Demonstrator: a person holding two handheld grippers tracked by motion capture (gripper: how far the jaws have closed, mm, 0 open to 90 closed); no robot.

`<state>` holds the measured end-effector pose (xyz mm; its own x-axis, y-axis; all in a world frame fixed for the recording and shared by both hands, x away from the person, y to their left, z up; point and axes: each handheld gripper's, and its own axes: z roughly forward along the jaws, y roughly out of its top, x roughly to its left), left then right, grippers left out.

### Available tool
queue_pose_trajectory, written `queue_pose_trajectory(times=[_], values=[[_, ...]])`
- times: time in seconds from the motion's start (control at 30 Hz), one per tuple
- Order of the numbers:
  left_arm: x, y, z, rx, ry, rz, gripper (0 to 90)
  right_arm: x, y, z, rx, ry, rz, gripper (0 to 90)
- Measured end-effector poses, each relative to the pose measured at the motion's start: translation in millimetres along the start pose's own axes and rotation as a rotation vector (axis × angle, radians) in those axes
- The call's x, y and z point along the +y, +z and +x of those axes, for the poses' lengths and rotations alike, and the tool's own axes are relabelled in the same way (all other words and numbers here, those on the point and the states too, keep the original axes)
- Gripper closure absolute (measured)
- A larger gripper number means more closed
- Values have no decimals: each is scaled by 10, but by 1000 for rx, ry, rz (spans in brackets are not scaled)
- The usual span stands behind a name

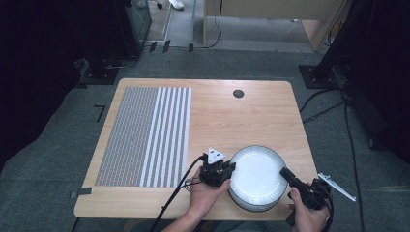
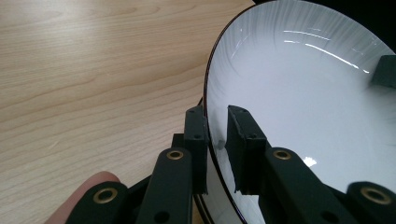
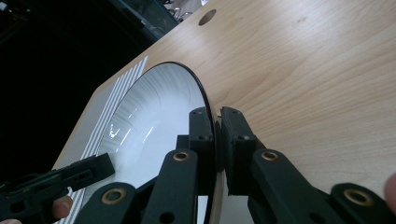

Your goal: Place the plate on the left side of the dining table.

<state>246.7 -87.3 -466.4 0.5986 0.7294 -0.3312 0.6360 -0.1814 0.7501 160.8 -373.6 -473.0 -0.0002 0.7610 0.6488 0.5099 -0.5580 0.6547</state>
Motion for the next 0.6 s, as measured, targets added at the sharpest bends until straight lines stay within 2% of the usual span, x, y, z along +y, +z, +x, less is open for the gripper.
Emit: queue_pose_trajectory(times=[0.13,0.23,0.33,0.43,0.6], values=[[18,-54,65,7,-14,-7,798,-15,47,62,6,-11,0,847],[20,-97,91,33,4,-17,796,-27,96,109,9,-14,8,848],[27,-129,138,28,-3,-15,798,-32,135,143,13,-6,21,848],[30,-165,158,44,25,-21,794,-36,172,177,15,-7,29,849],[48,-215,225,50,12,-29,796,-45,226,250,19,-17,32,850]])
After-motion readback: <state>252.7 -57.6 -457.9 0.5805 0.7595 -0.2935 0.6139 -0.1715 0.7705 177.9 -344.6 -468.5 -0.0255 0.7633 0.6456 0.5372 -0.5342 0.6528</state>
